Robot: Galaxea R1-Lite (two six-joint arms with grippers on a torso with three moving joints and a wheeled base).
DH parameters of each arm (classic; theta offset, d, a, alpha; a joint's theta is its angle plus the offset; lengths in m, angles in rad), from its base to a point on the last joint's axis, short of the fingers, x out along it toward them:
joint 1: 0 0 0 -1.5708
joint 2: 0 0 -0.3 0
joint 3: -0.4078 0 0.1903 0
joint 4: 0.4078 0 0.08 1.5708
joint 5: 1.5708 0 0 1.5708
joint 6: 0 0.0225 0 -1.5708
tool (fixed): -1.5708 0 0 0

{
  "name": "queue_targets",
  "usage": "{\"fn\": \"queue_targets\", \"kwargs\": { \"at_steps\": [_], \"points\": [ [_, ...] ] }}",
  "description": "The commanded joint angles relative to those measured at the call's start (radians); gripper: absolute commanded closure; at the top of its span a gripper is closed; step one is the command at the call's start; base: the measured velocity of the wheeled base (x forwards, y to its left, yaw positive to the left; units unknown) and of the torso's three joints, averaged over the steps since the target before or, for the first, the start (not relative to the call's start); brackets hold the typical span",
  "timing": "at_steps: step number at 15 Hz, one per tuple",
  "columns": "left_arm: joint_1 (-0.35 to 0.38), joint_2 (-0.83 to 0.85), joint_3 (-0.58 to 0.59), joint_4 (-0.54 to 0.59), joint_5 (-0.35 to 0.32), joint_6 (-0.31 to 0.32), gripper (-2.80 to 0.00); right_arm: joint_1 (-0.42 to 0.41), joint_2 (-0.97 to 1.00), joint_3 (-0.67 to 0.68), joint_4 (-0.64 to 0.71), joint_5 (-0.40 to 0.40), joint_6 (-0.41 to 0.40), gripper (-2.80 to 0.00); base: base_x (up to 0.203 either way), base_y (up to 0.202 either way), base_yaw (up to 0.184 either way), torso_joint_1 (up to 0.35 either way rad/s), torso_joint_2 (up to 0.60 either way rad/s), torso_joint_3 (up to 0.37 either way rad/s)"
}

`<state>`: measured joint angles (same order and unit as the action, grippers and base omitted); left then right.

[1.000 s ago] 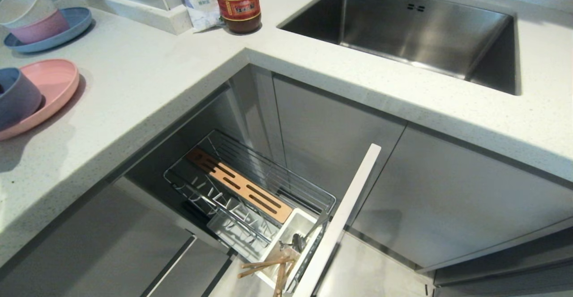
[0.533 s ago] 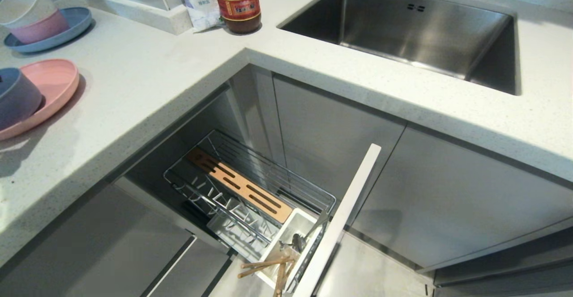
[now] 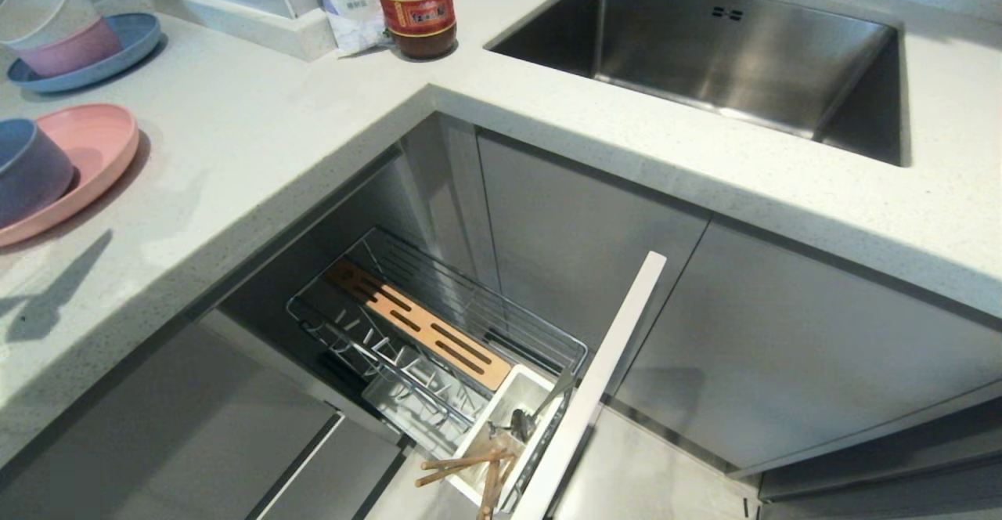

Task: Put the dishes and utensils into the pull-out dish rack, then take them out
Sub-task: Take the chopsticks out of the cupboard

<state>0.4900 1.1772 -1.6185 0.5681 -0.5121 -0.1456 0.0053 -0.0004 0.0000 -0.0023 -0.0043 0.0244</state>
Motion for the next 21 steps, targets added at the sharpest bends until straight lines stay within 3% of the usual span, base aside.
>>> {"fn": "queue_targets", "kwargs": {
  "at_steps": [1, 5, 8, 9, 10, 13, 15, 17, 21],
  "points": [
    [-0.065, -0.127, 0.135, -0.233, 0.0, -0.07, 0.0, 0.001, -0.004, 0.002, -0.001, 0.0, 0.0, 0.0, 0.0, 0.0, 0.0, 0.0, 0.0, 0.0],
    [-0.247, -0.198, 0.224, -0.504, 0.004, -0.404, 0.0, 0.001, -0.004, 0.002, -0.001, 0.0, 0.0, 0.0, 0.0, 0.0, 0.0, 0.0, 0.0, 0.0],
    [-0.357, -0.194, 0.209, -0.503, 0.013, -0.526, 0.0, 0.001, -0.004, 0.002, -0.001, 0.0, 0.0, 0.0, 0.0, 0.0, 0.0, 0.0, 0.0, 0.0],
    [-0.382, -0.166, 0.178, -0.469, 0.026, -0.539, 0.0, 0.0, -0.004, 0.002, -0.001, 0.0, 0.0, 0.0, 0.0, 0.0, 0.0, 0.0, 0.0, 0.0],
    [-0.427, -0.14, 0.132, -0.404, 0.059, -0.545, 0.0, 0.001, -0.004, 0.002, -0.001, 0.0, 0.0, 0.0, 0.0, 0.0, 0.0, 0.0, 0.0, 0.0],
    [-0.598, -0.008, -0.049, -0.062, 0.215, -0.53, 0.0, 0.0, -0.004, 0.002, 0.0, 0.0, 0.0, 0.0, 0.0, 0.0, 0.0, 0.0, 0.0, 0.0],
    [-0.686, 0.084, -0.132, 0.16, 0.28, -0.453, 0.0, 0.001, -0.004, 0.002, -0.001, 0.0, 0.0, 0.0, 0.0, 0.0, 0.0, 0.0, 0.0, 0.0],
    [-0.724, 0.151, -0.186, 0.33, 0.292, -0.364, 0.0, 0.001, -0.004, 0.002, -0.001, 0.0, 0.0, 0.0, 0.0, 0.0, 0.0, 0.0, 0.0, 0.0],
    [-0.746, 0.241, -0.232, 0.55, 0.269, -0.215, 0.0, 0.001, -0.004, 0.002, -0.001, 0.0, 0.0, 0.0, 0.0, 0.0, 0.0, 0.0, 0.0, 0.0]
  ]
}}
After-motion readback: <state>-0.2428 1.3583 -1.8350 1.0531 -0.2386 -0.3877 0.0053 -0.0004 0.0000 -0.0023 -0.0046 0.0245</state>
